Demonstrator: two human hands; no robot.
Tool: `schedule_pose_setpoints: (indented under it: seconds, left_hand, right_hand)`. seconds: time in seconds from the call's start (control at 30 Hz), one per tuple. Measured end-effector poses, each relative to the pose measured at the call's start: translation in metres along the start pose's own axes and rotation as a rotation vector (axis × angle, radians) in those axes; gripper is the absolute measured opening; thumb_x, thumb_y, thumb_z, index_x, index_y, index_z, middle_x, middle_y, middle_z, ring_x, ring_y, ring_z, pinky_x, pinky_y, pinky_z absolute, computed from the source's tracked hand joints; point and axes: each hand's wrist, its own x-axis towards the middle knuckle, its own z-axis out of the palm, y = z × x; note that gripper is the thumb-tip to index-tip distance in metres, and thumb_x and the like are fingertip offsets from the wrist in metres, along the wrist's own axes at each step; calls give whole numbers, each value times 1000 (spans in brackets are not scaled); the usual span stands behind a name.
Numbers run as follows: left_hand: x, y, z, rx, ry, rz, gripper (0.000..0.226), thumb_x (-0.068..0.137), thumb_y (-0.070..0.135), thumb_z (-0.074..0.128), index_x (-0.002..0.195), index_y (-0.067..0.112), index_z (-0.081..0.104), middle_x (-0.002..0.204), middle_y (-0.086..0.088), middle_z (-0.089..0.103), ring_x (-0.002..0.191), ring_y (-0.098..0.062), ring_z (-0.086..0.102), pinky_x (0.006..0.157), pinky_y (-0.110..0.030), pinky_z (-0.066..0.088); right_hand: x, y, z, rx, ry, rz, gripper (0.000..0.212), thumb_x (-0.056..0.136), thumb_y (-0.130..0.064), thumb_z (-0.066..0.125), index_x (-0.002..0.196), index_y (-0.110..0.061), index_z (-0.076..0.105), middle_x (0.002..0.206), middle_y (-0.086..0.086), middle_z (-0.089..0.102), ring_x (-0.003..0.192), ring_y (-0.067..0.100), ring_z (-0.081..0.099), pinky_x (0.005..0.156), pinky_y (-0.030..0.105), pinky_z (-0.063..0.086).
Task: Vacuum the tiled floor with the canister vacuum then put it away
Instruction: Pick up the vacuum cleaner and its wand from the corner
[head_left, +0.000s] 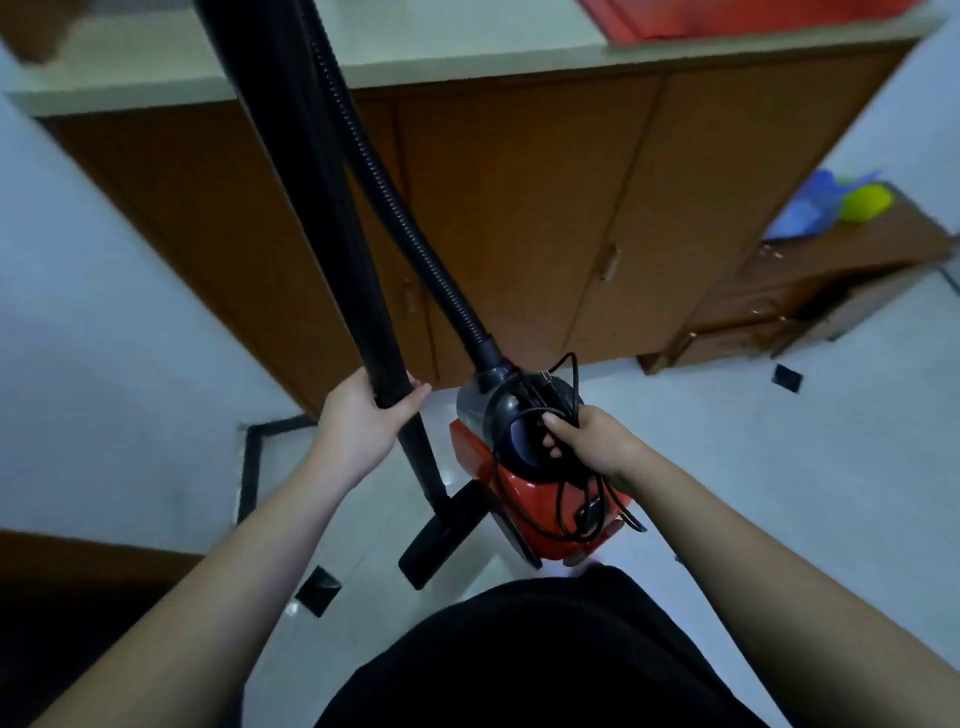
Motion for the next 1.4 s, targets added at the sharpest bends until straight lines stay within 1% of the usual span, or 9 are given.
schedule_pose_setpoints:
  seconds: [0.17,0.33,0.43,0.53,0.67,0.87,1.07,1.3,1.4]
  left_hand:
    - [-1,57,83,45,-163,92,16,85,41,69,91,26,68,91,14,67,88,1,59,66,-18,42]
    - [-7,119,191,77,-311,147,21,84,42,69,94,24,68,94,11,68,89,-5,62,68,-21,45]
    - [-19,161,260,75,-402,161,22,83,41,71,95,23,68,93,10,68,88,-9,64,75,-29,51]
    - [-37,204,322,64,-504,197,20,84,35,71,96,19,68,92,9,68,86,-8,63,75,-27,47]
    - [-58,244,390,47,-632,231,21,84,32,73,98,17,70,96,11,68,93,-6,62,84,-28,46]
    - [-56,292,473,30,-796,251,16,82,27,75,94,17,71,98,9,70,95,-4,63,89,-29,48]
    - [-35,331,554,49,-913,298,15,83,24,74,95,16,70,99,9,69,94,-1,61,77,-16,44]
    - [12,375,646,74,-1015,371,15,80,26,76,92,20,68,97,8,69,94,-6,63,81,-22,48]
    - [31,404,678,85,-1058,415,18,81,26,76,95,19,69,99,7,69,96,-9,63,87,-27,50]
  right_hand:
    - [-41,61,-65,129,131,65,22,102,-25,48,87,-11,57,70,-1,60,61,11,56,58,19,45]
    - [-81,142,-142,262,246,114,21,101,-28,49,87,-16,59,79,-1,66,68,15,62,75,34,51]
    - [-111,192,-189,311,321,159,26,99,-33,50,82,-18,61,79,-3,70,69,14,65,81,40,53]
    - [-138,229,-228,369,407,198,24,100,-31,49,84,-19,61,79,-3,69,70,14,64,81,39,54]
    - [-162,269,-270,394,510,285,26,100,-32,49,82,-19,62,80,-3,70,73,15,66,81,36,54]
    - [-182,310,-322,405,706,385,23,102,-24,45,81,-20,55,69,-6,62,59,6,58,45,6,37]
    - [-175,341,-368,496,794,507,23,101,-20,45,80,-19,54,74,-3,64,60,11,58,57,20,43]
    - [-151,357,-442,532,874,627,18,101,-16,44,91,-8,56,78,2,63,62,12,58,55,15,46]
    - [-147,357,-477,532,929,634,20,101,-16,46,86,-10,58,76,0,65,63,13,60,62,22,49]
